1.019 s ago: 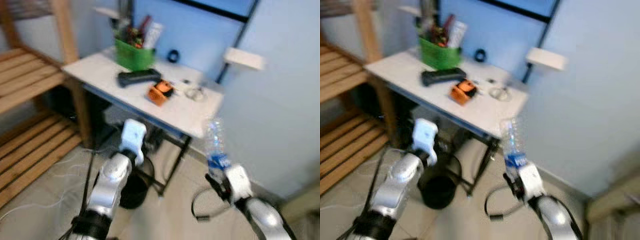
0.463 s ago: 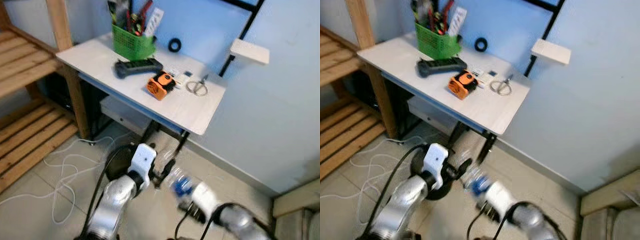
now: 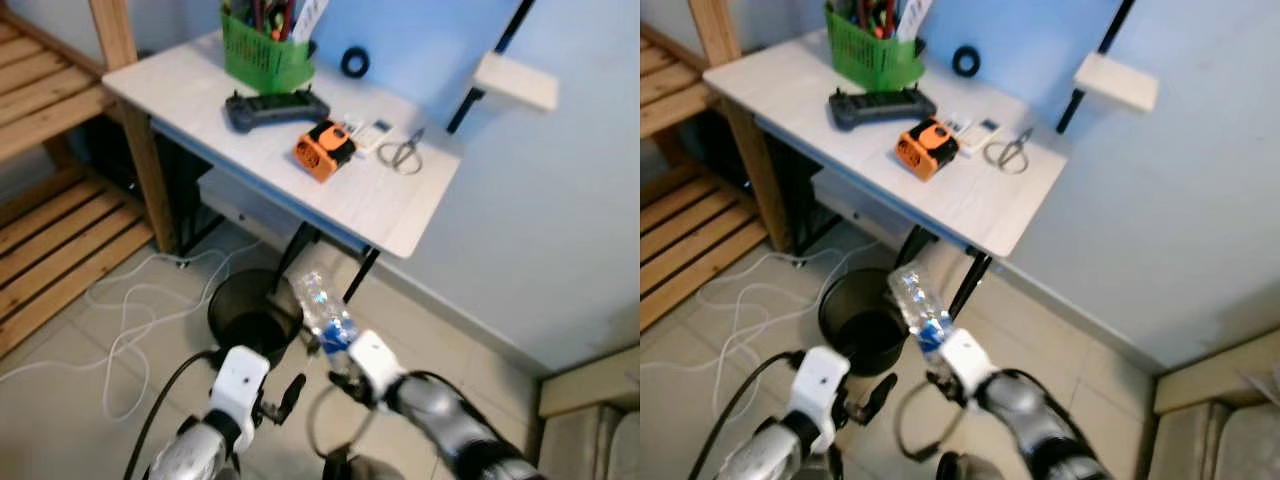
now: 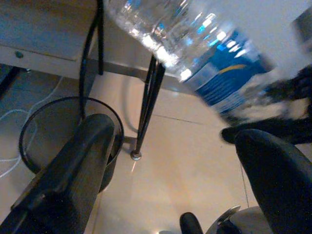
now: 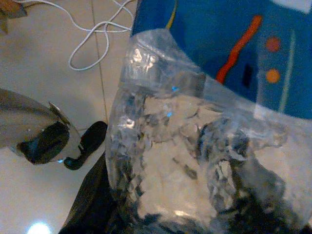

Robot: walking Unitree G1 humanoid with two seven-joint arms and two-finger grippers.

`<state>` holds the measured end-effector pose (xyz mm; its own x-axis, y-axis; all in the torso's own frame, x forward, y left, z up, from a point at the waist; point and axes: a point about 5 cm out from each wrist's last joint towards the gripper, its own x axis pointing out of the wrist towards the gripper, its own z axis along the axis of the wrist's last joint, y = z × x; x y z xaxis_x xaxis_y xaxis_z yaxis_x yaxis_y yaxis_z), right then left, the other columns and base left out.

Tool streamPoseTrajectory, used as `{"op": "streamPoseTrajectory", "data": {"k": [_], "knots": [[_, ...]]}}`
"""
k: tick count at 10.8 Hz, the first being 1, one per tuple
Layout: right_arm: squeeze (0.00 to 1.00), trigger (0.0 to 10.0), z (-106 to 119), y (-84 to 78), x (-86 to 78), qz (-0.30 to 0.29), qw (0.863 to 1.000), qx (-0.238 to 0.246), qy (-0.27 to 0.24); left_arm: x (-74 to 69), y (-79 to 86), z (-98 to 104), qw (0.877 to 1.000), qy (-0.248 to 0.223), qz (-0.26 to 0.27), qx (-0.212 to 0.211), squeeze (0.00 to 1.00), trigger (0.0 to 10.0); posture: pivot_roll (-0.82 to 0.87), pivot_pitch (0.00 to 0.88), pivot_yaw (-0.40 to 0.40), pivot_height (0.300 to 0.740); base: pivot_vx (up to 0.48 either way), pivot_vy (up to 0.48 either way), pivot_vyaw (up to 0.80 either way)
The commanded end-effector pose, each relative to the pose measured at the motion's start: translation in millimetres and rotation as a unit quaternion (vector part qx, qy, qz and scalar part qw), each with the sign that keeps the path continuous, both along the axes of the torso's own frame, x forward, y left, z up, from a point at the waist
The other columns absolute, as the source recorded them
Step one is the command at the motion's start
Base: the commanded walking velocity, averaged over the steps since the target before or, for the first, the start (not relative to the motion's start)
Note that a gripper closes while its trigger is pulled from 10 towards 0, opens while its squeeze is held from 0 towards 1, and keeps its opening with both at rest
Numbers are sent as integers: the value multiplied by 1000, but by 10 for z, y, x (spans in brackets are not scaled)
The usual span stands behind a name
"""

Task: Clean up the room

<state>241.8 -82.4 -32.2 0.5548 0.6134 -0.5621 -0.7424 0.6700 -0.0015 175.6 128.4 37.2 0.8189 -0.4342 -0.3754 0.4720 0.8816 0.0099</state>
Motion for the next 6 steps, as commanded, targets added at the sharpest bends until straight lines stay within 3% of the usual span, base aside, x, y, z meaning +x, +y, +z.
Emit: {"op": "streamPoseTrajectory", "data": {"k": [1,2,3,5,6], "knots": [[0,10000,-20,-41,6,-17,1000,-9,1,-23,-49,75,1000,-3,-6,-3,0,10000,195,201,-185,740,0,0,0],[0,10000,7,8,53,-29,999,-13,-10,-148,-14,108,1000,17,-19,-5,0,10000,208,203,-179,740,0,0,0],[0,10000,17,56,71,-34,999,-13,-12,-373,108,93,998,55,-31,8,0,10000,219,211,-174,740,0,0,0],[0,10000,31,72,101,-42,999,-18,-18,-534,344,125,995,94,4,29,0,10000,232,216,-178,740,0,0,0],[0,10000,44,60,126,-46,999,-21,-21,-610,400,235,994,104,17,21,0,10000,243,222,-181,740,0,0,0]]}}
